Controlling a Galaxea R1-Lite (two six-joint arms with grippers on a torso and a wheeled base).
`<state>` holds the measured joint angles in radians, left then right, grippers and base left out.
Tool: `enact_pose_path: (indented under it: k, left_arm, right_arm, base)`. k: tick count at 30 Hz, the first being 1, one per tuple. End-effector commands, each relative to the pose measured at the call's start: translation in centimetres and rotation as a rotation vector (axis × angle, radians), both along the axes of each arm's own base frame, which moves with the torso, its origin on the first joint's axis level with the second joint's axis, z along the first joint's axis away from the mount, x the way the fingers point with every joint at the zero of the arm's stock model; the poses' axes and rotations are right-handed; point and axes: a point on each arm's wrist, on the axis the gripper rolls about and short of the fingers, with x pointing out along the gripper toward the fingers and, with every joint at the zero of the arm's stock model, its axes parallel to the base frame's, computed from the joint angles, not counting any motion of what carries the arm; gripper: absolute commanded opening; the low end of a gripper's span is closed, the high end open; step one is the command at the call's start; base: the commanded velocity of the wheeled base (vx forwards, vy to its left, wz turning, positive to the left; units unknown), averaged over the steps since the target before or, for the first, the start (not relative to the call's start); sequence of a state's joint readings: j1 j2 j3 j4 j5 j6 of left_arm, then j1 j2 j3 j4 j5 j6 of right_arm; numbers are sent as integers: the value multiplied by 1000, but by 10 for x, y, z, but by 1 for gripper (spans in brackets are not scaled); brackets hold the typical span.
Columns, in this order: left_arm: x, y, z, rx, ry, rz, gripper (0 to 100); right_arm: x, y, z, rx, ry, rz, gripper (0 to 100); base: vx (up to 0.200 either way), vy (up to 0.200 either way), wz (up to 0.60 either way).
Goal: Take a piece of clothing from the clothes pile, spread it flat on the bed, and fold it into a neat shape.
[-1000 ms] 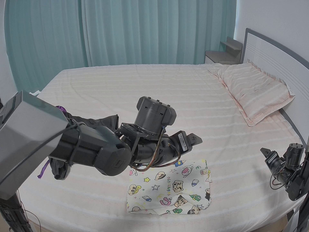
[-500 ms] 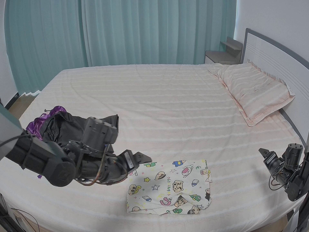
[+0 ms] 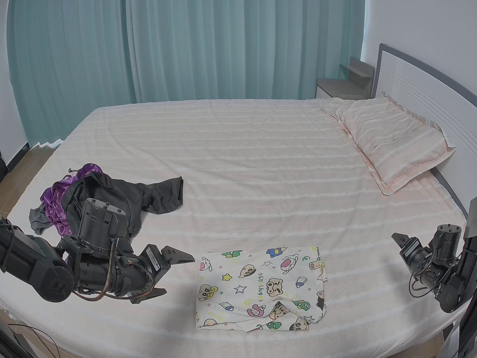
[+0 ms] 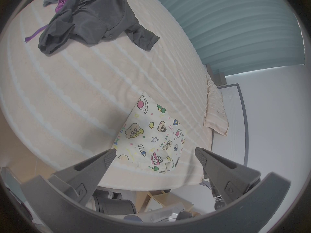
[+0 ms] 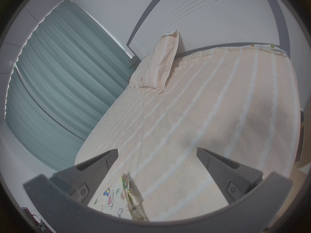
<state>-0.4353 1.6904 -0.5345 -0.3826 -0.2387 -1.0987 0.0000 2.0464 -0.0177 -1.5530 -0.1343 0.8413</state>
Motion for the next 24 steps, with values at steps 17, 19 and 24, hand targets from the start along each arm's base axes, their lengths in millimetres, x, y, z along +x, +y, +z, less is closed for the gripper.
enact_pose_path:
  k: [17, 19, 24]
  left_arm:
    - [4, 7, -2, -91, 61, -18, 100]
    - [4, 7, -1, -93, 59, -17, 100]
    - [7, 10, 0, -96, 51, -2, 100]
  right_arm:
    - [-3, 15, -8, 3, 37, 29, 100]
    - [-3, 15, -8, 2, 37, 27, 100]
    - [-3, 17, -9, 3, 42, 34, 100]
  base:
    - [-71, 0, 0]
    - [0, 0, 0]
    - [0, 0, 0]
